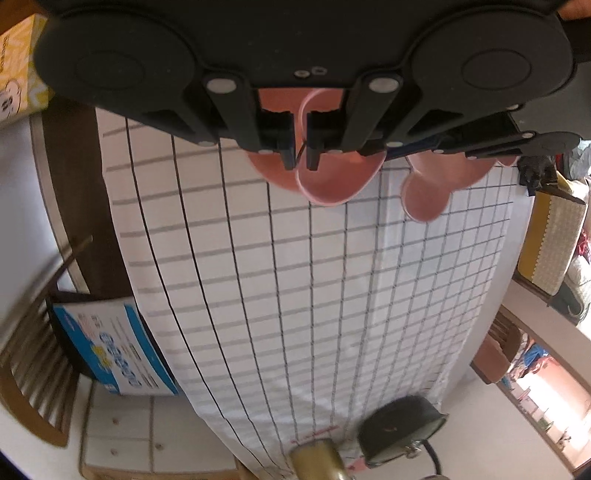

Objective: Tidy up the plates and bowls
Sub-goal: 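Lift the heart dish and carry it with both tools toward the stacked bowls, then lower the heart dish into the pink bowl and open both tools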

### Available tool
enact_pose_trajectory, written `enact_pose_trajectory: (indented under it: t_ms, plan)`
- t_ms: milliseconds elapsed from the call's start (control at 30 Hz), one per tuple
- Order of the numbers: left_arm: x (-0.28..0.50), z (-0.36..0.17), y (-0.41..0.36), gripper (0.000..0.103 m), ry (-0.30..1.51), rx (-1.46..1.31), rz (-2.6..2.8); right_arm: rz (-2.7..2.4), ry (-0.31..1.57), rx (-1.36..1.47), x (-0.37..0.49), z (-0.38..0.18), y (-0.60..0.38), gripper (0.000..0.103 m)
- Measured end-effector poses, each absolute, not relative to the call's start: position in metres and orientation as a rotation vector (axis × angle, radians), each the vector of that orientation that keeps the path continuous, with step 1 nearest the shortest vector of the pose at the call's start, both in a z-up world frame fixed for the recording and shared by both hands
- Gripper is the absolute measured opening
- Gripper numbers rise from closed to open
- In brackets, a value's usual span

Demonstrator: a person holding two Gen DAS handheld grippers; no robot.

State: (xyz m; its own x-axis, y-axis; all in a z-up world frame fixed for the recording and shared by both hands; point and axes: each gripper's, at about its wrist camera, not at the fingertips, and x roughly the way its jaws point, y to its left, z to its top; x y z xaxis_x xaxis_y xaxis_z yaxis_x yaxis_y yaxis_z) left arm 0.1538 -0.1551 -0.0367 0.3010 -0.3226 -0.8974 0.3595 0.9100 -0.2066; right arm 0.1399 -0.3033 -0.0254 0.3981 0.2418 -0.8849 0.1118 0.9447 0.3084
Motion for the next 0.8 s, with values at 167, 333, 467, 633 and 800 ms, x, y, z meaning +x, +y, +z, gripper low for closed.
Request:
enact_pose_trajectory:
  t_ms: [167,333,467,633,800]
  plan:
    - [0.149,-0.051,-0.157,0.010,1.214,0.048,-0.450,0.081,1.182,0.371,0.134,-0.040,-0.307,0.004]
    - [0.154,-0.057,-0.161,0.010,1.219,0.075,-0.456,0.066,1.190,0.393,0.133,-0.051,-0.311,0.004]
    - [0.157,-0.060,-0.166,0.010,1.228,0.099,-0.453,0.058,1.192,0.395,0.134,-0.055,-0.313,0.004]
    - [0.161,-0.067,-0.170,0.010,1.265,0.110,-0.462,0.048,1.208,0.404,0.136,-0.059,-0.313,0.009]
    - [0.161,-0.070,-0.173,0.010,1.266,0.127,-0.466,0.049,1.208,0.389,0.137,-0.058,-0.310,0.013]
